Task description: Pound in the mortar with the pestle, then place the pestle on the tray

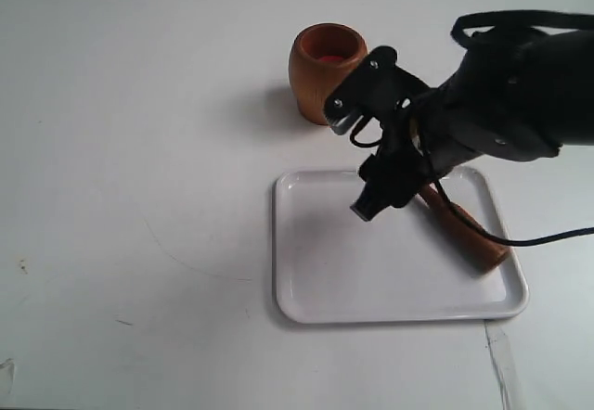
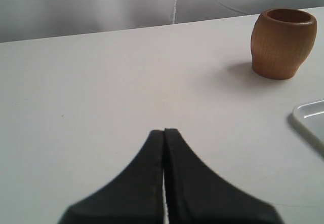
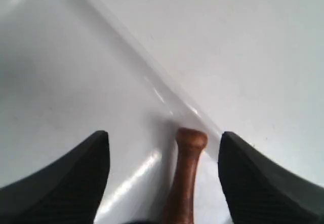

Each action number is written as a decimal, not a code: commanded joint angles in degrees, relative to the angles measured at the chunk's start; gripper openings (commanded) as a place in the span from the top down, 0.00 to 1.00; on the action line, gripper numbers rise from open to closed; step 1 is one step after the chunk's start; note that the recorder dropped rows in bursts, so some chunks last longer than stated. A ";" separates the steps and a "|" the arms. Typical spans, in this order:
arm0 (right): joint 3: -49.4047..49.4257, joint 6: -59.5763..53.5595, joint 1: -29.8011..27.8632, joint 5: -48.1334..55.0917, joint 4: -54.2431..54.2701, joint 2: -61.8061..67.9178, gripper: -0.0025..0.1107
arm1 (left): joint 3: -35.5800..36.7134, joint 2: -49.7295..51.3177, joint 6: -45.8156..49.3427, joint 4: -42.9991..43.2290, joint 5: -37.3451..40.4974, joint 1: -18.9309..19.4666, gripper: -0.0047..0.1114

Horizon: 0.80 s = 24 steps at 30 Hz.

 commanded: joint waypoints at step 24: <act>19.37 13.19 21.90 4.16 5.54 -68.70 0.98 | 0.03 -0.07 -0.47 -0.42 -0.17 -0.44 0.96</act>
